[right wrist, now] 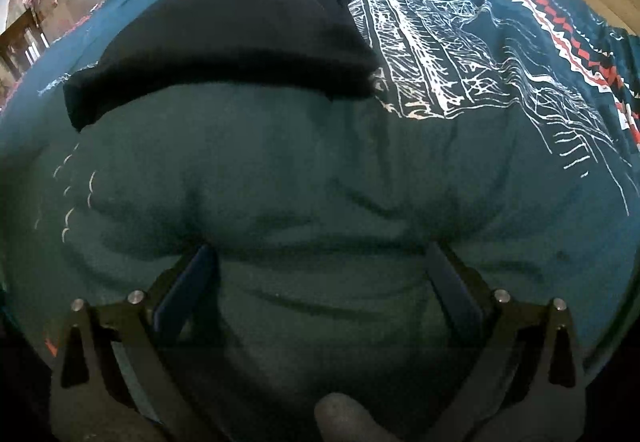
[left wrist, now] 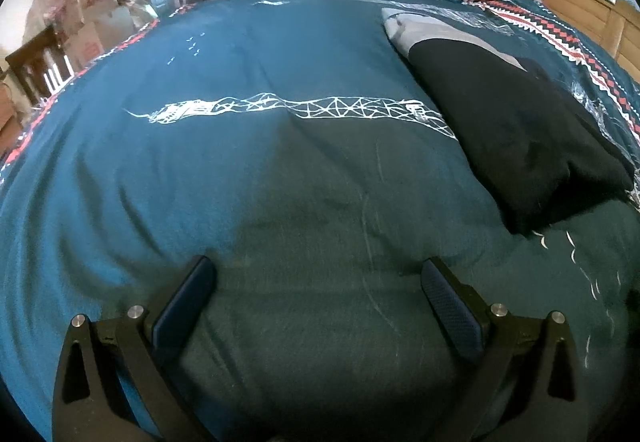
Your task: Fold large clothes
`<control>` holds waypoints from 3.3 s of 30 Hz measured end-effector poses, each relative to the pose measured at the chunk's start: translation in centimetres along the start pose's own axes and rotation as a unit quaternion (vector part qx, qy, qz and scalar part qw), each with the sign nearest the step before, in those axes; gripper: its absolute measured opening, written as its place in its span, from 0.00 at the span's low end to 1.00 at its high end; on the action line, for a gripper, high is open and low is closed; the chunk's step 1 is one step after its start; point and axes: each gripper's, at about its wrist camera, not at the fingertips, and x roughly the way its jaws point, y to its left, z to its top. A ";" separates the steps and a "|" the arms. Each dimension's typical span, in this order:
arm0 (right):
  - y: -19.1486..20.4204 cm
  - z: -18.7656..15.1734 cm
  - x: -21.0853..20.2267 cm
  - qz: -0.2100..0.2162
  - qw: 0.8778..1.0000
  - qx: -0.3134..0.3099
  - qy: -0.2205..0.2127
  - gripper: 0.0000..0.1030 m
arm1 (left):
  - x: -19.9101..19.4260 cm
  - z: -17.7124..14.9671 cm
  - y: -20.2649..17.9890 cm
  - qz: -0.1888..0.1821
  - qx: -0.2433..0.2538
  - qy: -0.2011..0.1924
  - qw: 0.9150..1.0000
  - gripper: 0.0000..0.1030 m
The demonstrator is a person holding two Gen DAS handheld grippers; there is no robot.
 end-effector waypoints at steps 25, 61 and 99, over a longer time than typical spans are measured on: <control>-0.5 0.0 0.2 0.014 1.000 -0.001 0.002 1.00 | 0.8 -0.5 0.2 -0.004 -0.001 -0.019 1.000 1.00; -0.5 0.0 0.2 0.014 1.000 0.000 0.002 1.00 | 0.7 -0.7 0.2 -0.005 -0.002 -0.020 1.000 1.00; -0.1 -0.4 -0.2 0.019 1.000 -0.003 0.000 1.00 | -0.1 -1.2 -0.1 -0.008 -0.009 -0.030 0.999 1.00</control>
